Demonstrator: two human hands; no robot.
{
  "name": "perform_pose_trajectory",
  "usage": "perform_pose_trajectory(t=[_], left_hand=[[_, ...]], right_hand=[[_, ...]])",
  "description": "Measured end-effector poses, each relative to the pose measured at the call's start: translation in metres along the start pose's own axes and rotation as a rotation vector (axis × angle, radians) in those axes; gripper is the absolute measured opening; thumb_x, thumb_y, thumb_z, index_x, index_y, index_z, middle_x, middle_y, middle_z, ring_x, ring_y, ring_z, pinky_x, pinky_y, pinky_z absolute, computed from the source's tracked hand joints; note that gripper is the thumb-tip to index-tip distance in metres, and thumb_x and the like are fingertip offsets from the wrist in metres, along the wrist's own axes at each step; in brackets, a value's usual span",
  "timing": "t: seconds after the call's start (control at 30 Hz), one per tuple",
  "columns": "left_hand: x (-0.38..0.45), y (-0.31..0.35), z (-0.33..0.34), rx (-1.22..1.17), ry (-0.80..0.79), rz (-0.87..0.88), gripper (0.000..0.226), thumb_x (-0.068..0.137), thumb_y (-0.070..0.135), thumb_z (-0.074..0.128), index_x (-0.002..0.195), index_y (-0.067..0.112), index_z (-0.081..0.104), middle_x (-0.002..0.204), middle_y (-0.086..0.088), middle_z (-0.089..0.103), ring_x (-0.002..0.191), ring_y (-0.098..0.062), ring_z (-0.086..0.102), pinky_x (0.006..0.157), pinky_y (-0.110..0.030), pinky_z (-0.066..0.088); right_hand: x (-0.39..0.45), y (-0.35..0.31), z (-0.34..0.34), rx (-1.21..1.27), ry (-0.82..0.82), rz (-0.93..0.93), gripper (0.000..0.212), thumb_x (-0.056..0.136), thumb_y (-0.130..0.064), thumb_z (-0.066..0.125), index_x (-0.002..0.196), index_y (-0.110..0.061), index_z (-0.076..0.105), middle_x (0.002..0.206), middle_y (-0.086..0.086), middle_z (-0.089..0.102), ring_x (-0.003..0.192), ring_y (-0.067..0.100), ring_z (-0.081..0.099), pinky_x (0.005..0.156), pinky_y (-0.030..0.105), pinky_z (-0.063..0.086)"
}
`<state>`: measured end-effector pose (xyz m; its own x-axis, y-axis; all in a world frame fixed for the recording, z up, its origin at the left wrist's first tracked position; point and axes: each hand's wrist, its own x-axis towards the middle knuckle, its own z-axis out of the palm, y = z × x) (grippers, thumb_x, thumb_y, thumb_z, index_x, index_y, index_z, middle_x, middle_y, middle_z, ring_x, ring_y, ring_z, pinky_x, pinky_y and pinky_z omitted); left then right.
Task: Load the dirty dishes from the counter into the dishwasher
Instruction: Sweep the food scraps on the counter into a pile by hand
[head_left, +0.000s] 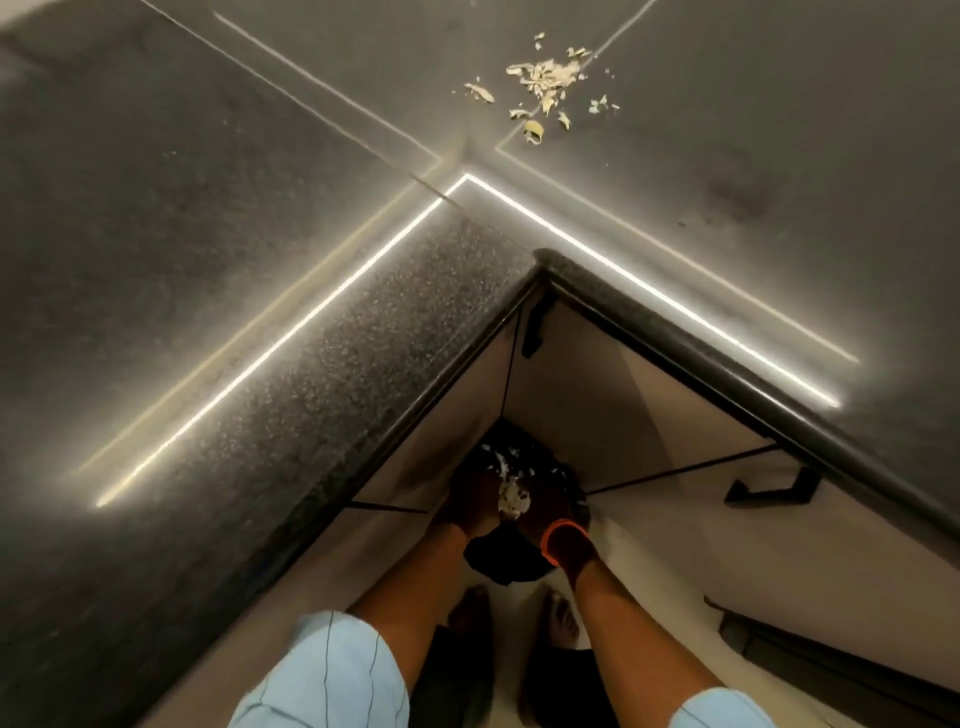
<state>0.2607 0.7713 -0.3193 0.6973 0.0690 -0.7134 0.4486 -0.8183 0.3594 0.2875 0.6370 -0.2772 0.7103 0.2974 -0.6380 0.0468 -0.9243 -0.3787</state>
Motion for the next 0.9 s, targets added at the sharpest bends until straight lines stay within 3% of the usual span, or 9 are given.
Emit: perform_pose_trajectory(t=[0.1, 0.23, 0.3, 0.4, 0.5, 0.57, 0.7, 0.77, 0.9], left_hand=[[-0.022, 0.004, -0.017, 0.021, -0.033, -0.01, 0.053, 0.104, 0.017, 0.047, 0.156, 0.011, 0.037, 0.16, -0.015, 0.036, 0.147, -0.036, 0.033, 0.121, -0.045, 0.029], [-0.061, 0.024, -0.051, 0.054, -0.018, -0.06, 0.053, 0.106, 0.015, 0.045, 0.157, 0.014, 0.035, 0.163, -0.012, 0.032, 0.148, -0.033, 0.033, 0.12, -0.041, 0.032], [-0.082, 0.035, -0.066, 0.036, -0.005, -0.065, 0.052, 0.103, 0.018, 0.052, 0.154, 0.013, 0.041, 0.159, -0.013, 0.038, 0.145, -0.032, 0.038, 0.119, -0.039, 0.034], [-0.121, 0.06, -0.098, -0.013, 0.009, -0.091, 0.042, 0.098, 0.016, 0.061, 0.139, 0.015, 0.058, 0.142, -0.012, 0.057, 0.129, -0.03, 0.055, 0.109, -0.039, 0.046], [-0.159, 0.09, -0.137, -0.033, 0.056, -0.069, 0.032, 0.096, 0.015, 0.062, 0.128, 0.014, 0.064, 0.13, -0.011, 0.062, 0.118, -0.03, 0.061, 0.102, -0.04, 0.051], [-0.181, 0.109, -0.165, -0.046, 0.074, -0.013, 0.034, 0.093, 0.016, 0.063, 0.126, 0.014, 0.063, 0.13, -0.012, 0.06, 0.117, -0.03, 0.061, 0.102, -0.041, 0.051], [-0.212, 0.142, -0.218, -0.071, 0.169, 0.097, 0.027, 0.083, 0.018, 0.064, 0.109, 0.014, 0.07, 0.113, -0.011, 0.07, 0.108, -0.029, 0.066, 0.087, -0.035, 0.055], [-0.225, 0.157, -0.243, -0.075, 0.22, 0.162, 0.022, 0.081, 0.021, 0.062, 0.098, 0.012, 0.073, 0.098, -0.013, 0.074, 0.097, -0.031, 0.07, 0.078, -0.039, 0.057], [-0.246, 0.179, -0.288, -0.115, 0.337, 0.27, 0.03, 0.082, 0.031, 0.054, 0.1, 0.017, 0.074, 0.094, -0.011, 0.075, 0.092, -0.031, 0.07, 0.076, -0.041, 0.057]], right_hand=[[-0.013, -0.002, -0.013, -0.019, -0.05, -0.005, 0.057, 0.107, -0.026, 0.04, 0.158, -0.015, 0.017, 0.164, 0.004, 0.017, 0.151, 0.023, 0.019, 0.121, 0.031, 0.008], [-0.035, -0.003, -0.037, 0.009, -0.015, -0.004, 0.051, 0.102, -0.031, 0.051, 0.151, -0.019, 0.043, 0.16, 0.005, 0.035, 0.148, 0.021, 0.03, 0.121, 0.027, 0.016], [-0.049, -0.003, -0.05, 0.045, -0.046, 0.028, 0.046, 0.101, -0.029, 0.053, 0.145, -0.019, 0.051, 0.155, 0.004, 0.042, 0.145, 0.02, 0.036, 0.118, 0.025, 0.02], [-0.089, -0.025, -0.093, 0.176, 0.023, 0.093, 0.042, 0.092, -0.021, 0.063, 0.133, -0.012, 0.062, 0.14, 0.011, 0.059, 0.132, 0.027, 0.053, 0.108, 0.029, 0.039], [-0.124, -0.045, -0.134, 0.295, 0.035, 0.175, 0.05, 0.087, -0.007, 0.06, 0.137, -0.007, 0.054, 0.134, 0.018, 0.06, 0.124, 0.032, 0.056, 0.097, 0.03, 0.044], [-0.146, -0.061, -0.164, 0.327, 0.04, 0.142, 0.056, 0.087, -0.005, 0.057, 0.142, -0.01, 0.049, 0.136, 0.015, 0.059, 0.125, 0.031, 0.056, 0.099, 0.029, 0.044], [-0.173, -0.099, -0.224, 0.341, 0.234, 0.015, 0.041, 0.08, -0.004, 0.058, 0.118, -0.014, 0.072, 0.116, 0.007, 0.072, 0.11, 0.019, 0.066, 0.097, 0.025, 0.049], [-0.187, -0.121, -0.253, 0.357, 0.302, -0.047, 0.035, 0.08, -0.006, 0.059, 0.107, -0.019, 0.076, 0.104, 0.002, 0.075, 0.097, 0.014, 0.068, 0.089, 0.021, 0.05], [-0.193, -0.145, -0.297, 0.349, 0.531, -0.139, 0.023, 0.08, -0.011, 0.061, 0.093, -0.023, 0.076, 0.093, -0.004, 0.075, 0.087, 0.012, 0.067, 0.083, 0.021, 0.05]])
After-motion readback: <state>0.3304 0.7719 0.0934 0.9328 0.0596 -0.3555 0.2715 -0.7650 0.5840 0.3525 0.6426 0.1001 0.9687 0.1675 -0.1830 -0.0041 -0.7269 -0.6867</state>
